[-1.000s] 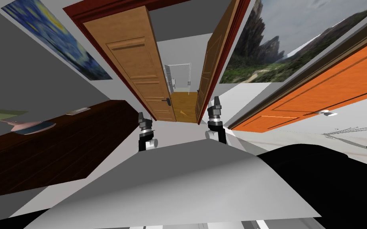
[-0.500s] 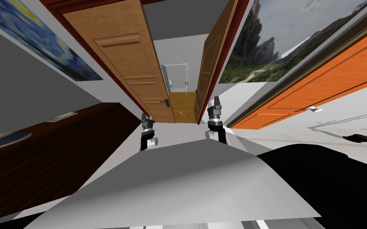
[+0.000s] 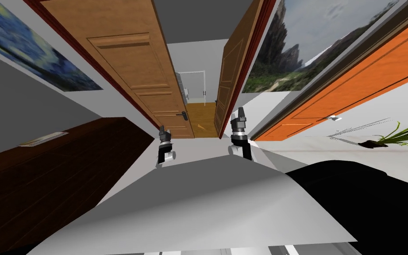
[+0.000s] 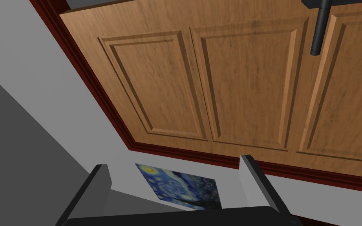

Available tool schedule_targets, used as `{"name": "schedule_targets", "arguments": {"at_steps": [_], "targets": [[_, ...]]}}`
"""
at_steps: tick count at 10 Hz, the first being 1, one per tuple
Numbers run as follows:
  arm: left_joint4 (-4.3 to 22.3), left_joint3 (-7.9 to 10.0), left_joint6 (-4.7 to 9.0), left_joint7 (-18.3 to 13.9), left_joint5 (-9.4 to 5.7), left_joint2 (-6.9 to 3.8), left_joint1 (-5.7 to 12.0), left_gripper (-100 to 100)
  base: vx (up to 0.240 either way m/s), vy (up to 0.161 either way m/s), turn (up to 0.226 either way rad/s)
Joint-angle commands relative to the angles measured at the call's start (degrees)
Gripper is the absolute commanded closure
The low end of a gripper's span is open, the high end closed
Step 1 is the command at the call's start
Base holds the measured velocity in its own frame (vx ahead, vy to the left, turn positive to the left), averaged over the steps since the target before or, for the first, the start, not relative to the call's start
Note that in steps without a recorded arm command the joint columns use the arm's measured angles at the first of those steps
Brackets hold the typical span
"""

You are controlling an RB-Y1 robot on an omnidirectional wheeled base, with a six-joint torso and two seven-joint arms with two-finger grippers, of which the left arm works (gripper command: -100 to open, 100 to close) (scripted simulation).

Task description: Push the door open

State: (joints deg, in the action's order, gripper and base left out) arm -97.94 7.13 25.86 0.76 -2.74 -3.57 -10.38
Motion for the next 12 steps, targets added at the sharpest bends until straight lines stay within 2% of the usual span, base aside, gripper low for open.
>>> {"name": "schedule_targets", "arguments": {"at_steps": [1, 5, 12], "targets": [[2.7, 0.74, -0.04, 0.3, 0.06, -0.22, 1.58, -100, 0.060, 0.106, -0.162], [8.9, 2.56, -0.73, 1.2, 0.24, -0.47, 5.64, -100, 0.076, 0.111, -0.136], [19.7, 5.71, -1.93, 2.7, 0.56, -0.24, 12.65, -100, 0.066, 0.112, -0.134]]}}
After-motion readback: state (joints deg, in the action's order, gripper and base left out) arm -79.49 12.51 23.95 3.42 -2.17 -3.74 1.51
